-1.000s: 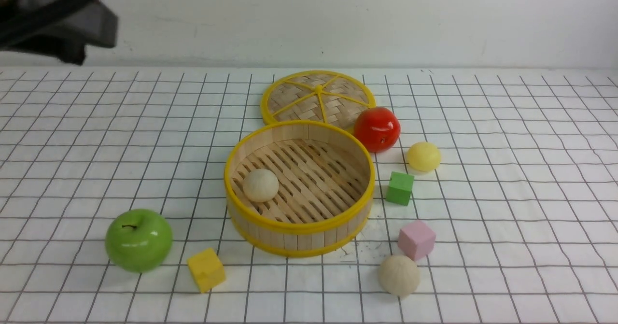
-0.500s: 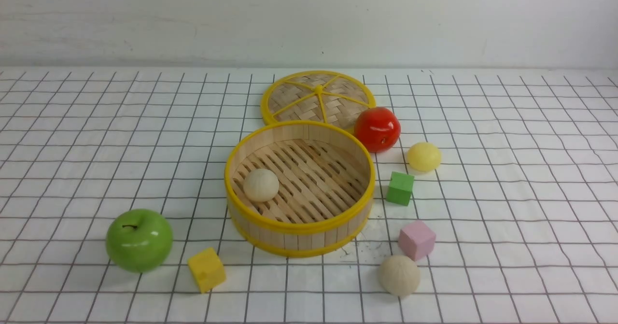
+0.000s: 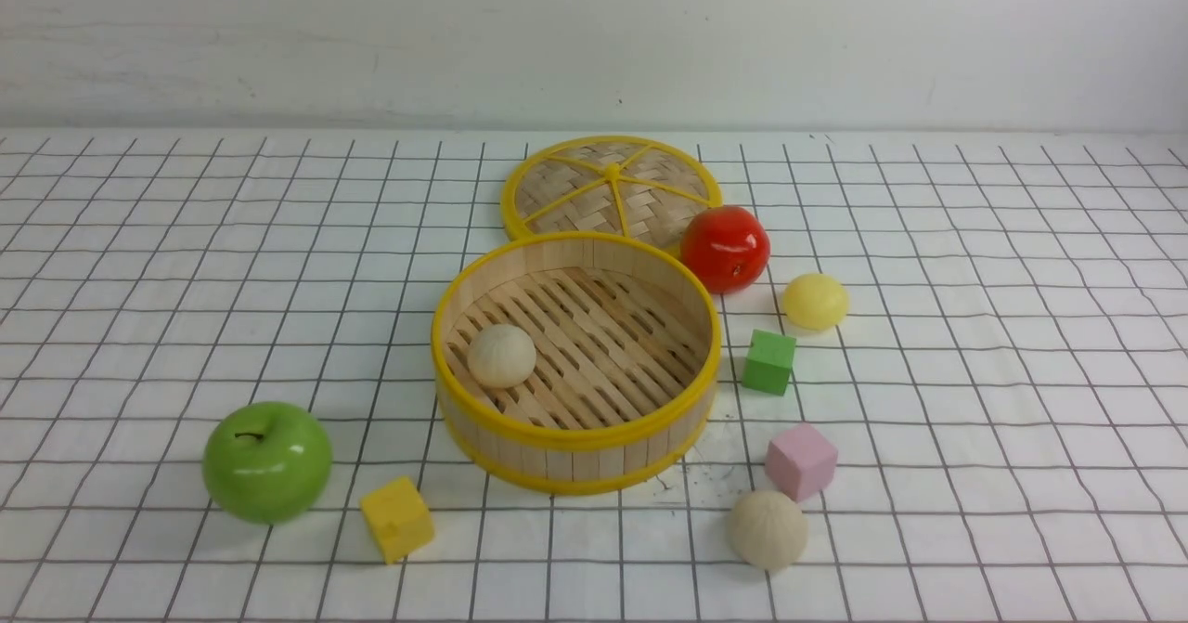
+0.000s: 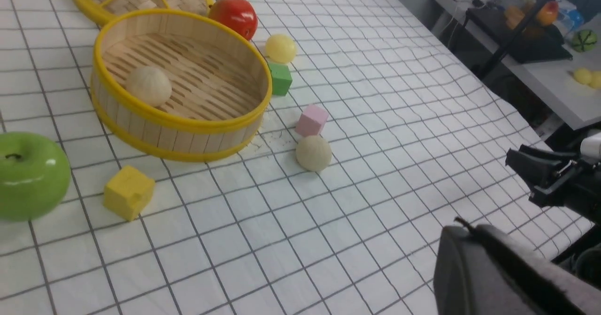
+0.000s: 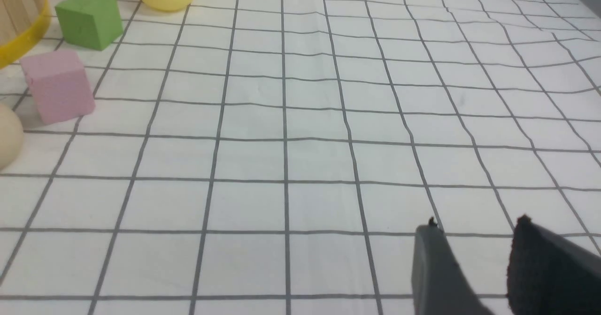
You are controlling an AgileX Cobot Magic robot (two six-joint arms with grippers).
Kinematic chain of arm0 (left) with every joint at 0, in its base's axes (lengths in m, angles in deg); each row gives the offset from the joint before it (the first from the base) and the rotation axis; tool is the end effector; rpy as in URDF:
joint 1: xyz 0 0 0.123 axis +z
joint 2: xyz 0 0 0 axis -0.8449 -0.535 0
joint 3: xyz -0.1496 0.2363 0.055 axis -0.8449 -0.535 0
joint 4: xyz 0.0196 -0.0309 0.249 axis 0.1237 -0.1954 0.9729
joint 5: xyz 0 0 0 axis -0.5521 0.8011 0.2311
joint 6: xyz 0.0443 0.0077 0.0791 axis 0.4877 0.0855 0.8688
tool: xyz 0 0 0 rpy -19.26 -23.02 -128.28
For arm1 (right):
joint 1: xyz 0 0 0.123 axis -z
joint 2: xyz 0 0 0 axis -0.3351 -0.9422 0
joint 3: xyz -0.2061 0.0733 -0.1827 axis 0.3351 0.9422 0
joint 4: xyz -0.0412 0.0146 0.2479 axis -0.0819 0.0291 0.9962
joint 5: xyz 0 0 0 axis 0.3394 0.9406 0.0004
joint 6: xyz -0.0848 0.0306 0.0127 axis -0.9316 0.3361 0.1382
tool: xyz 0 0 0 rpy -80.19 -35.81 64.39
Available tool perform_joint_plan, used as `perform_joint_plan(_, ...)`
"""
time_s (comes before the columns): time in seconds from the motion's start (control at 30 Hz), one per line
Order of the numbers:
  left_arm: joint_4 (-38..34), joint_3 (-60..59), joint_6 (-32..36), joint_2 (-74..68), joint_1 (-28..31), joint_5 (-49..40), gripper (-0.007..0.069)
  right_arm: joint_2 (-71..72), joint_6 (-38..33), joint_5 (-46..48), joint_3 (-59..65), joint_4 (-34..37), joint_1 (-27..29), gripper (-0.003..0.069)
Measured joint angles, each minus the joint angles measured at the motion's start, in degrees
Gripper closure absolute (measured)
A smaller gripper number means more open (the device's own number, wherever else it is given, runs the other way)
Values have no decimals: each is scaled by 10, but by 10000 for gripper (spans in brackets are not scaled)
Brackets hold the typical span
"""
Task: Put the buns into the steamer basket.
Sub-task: Use the right arm to grab a steamed stuffed bun
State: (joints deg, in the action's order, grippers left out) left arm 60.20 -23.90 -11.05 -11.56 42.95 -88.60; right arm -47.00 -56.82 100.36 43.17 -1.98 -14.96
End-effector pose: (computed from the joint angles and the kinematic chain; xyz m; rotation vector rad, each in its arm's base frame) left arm -0.0184 -0.0334 0.3899 0.2892 1.8898 -0.7471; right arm 0.0513 -0.0056 0.1724 0.0031 1.8949 -0.1299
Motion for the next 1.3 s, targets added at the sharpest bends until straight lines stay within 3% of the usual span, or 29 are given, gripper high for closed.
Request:
perform_joint_plan(0.47,16,-56,1,8,6,94,638,0,0,0,0,0,0,419)
perform_joint_plan(0.6,74,-99,1,29,19,141,638,0,0,0,0,0,0,419)
perform_joint_plan(0.9,295,-336,-81,140,44,289,638,0,0,0,0,0,0,419)
perform_joint_plan(1.1,297,-473,-102,155,46,324,638,0,0,0,0,0,0,419)
perform_joint_plan(1.3,291,-524,-106,155,46,384,638,0,0,0,0,0,0,419)
